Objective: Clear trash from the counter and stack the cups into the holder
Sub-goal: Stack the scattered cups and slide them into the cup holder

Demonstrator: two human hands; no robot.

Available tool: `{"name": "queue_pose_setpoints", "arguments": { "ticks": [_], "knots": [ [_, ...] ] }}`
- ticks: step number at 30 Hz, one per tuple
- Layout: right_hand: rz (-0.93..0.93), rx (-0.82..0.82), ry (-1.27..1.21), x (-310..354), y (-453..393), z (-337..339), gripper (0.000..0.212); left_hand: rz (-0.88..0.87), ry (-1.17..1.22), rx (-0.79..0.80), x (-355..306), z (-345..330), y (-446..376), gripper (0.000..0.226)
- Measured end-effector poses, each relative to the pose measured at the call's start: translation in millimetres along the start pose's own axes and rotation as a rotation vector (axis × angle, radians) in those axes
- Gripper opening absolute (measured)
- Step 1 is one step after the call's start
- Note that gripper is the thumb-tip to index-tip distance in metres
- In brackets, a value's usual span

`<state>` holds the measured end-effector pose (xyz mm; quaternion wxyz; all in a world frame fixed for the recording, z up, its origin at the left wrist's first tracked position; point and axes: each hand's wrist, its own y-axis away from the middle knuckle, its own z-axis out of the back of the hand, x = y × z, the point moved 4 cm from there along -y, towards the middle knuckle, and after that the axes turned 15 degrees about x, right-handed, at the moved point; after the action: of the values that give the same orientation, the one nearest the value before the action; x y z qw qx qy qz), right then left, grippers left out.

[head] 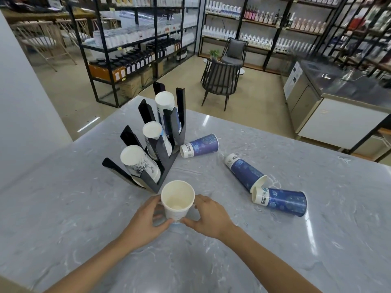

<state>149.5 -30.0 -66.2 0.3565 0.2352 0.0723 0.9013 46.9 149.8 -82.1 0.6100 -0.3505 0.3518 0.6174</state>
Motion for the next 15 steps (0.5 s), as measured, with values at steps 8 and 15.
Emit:
{"name": "queue_pose_setpoints", "arguments": {
  "ticks": [8,15],
  "knots": [
    [0.005,-0.08,-0.042,-7,24,14,0.068,-0.012,-0.091,-0.06,-22,14,11,0.083],
    [0.037,-0.192,-0.023,-24,58,38,0.067,-0.102,-0.373,-0.199,-74,20,22,0.076]
  ]
}}
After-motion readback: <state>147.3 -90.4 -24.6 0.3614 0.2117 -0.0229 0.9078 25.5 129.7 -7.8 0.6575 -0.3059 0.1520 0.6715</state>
